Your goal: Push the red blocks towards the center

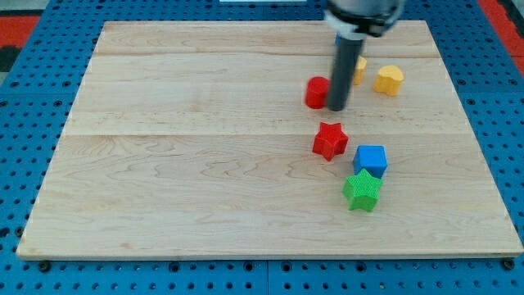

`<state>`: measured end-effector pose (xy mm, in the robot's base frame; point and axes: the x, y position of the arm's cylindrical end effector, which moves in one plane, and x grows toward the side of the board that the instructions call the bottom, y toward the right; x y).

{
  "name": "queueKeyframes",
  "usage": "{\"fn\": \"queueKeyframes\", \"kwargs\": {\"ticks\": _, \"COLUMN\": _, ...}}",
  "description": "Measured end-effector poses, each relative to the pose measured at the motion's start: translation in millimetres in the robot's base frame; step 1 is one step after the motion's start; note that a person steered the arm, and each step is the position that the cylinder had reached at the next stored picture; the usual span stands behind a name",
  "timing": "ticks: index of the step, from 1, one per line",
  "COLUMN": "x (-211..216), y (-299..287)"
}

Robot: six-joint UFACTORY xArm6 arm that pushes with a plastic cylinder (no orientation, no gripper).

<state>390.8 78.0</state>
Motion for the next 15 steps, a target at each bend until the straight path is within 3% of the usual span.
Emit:
{"fn": "queueKeyframes", "kwargs": {"ticks": 2, "x": -46.8, "y": 33.4}}
{"fn": "queueKeyframes", "kwargs": {"ticks": 4, "x": 2.4, "y": -68.2}}
{"fn": "queueKeyframes", "kwargs": {"ticks": 5, "x": -11.2, "y": -70.4}}
{"fn": "queueKeyframes", "kwargs": {"ticks": 6, "x": -21.2, "y": 31.7}}
{"fn": "queueKeyframes", "kwargs": {"ticks": 7, "x": 12.6, "y": 103.3}}
{"fn": "queueKeyframes", "kwargs": {"ticks": 8, "x": 72.2, "y": 95.4}}
{"fn": "queueKeyframes", "kwargs": {"ticks": 10, "x": 103.2, "y": 19.9}}
{"fn": "queueKeyframes", "kwargs": {"ticks": 12, "x": 70.3, "y": -9.4}}
{"fn": "queueKeyframes", "kwargs": {"ticks": 14, "x": 55.9, "y": 26.4}}
{"fn": "queueKeyframes", "kwargs": {"ticks": 15, "x": 49.3, "y": -30.2}}
